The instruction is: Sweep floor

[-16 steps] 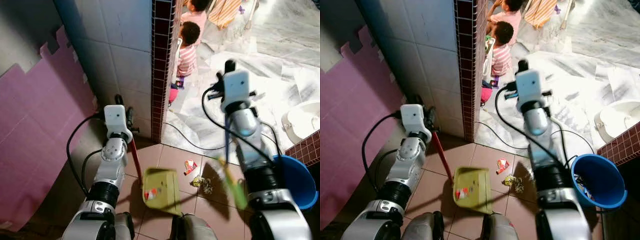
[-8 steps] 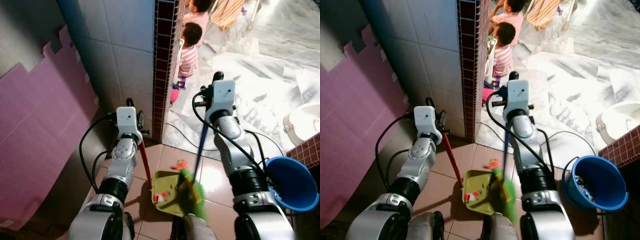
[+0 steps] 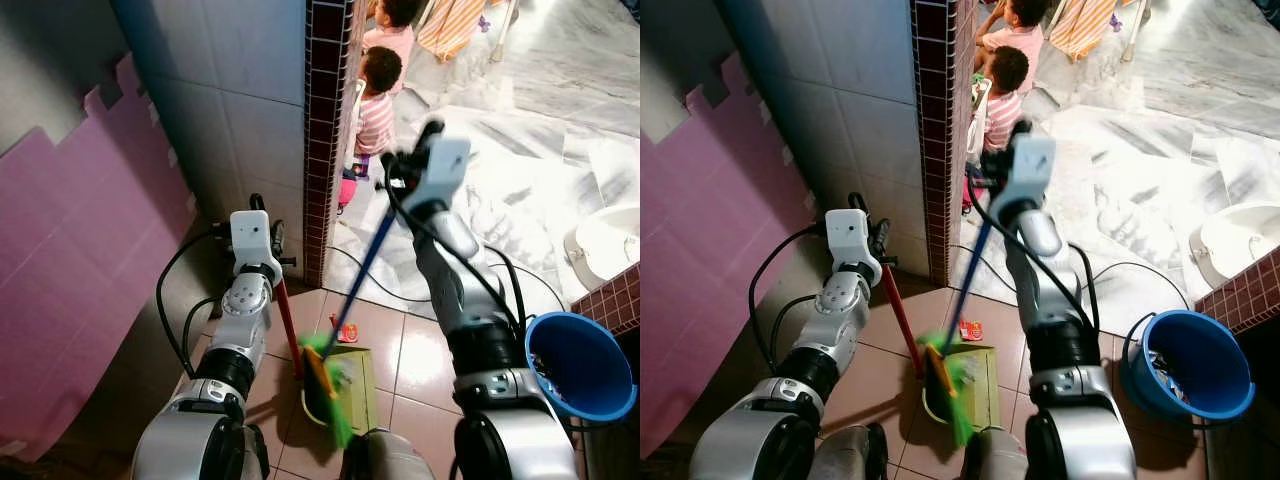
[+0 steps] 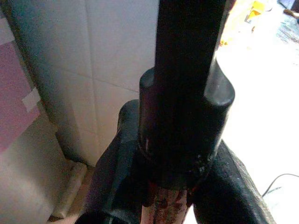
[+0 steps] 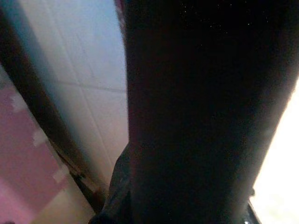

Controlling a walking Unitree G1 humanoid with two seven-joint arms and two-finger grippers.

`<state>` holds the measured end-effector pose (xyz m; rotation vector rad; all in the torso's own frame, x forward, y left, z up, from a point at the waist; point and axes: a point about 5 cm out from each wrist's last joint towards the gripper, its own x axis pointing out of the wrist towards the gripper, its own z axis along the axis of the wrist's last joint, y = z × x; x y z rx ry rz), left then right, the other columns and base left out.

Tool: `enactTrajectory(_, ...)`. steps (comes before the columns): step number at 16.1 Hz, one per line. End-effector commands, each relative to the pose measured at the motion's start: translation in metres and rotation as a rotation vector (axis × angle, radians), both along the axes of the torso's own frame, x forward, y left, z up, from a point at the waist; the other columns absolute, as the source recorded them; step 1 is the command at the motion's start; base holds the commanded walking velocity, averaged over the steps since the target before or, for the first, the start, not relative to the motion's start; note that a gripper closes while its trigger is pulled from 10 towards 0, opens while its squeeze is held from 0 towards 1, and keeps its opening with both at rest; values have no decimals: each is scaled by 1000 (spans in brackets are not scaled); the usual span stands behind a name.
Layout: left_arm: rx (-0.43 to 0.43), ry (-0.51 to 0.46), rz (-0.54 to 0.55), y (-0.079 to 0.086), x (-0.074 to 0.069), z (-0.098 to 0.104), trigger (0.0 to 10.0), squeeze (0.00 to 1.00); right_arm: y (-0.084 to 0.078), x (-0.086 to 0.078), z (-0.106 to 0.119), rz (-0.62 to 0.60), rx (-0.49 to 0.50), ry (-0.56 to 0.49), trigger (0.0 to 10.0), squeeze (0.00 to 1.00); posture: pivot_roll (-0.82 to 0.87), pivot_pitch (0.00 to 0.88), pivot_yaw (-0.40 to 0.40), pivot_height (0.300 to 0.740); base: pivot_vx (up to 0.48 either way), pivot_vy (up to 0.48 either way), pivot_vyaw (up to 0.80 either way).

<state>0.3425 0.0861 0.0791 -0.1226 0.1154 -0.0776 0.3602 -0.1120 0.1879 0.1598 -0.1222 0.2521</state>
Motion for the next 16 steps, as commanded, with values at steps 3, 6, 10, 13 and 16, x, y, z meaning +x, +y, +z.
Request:
enactTrajectory(3,-18,40,4,-1,-2,-7,10000,0,-7,0,37,-22,-42,-197,10000,0,-83,99,11,740,0,0,0)
enactTrajectory(6,-19,37,4,0,-1,-6,10000,0,-15,-2,60,-50,-95,-318,10000,0,-88,96,14,740,0,0,0)
enactTrajectory(10,-36,-3,6,1,0,-2,10000,0,-30,-1,74,-134,-133,-389,10000,0,-81,95,17,740,0,0,0)
enactTrajectory(13,-43,-25,10,3,0,0,10000,0,-45,-5,71,-221,-207,-422,10000,0,-76,93,13,740,0,0,0)
enactTrajectory(16,-34,-26,4,3,-1,-2,10000,0,-49,-8,50,-241,-251,-373,10000,0,-72,91,13,740,0,0,0)
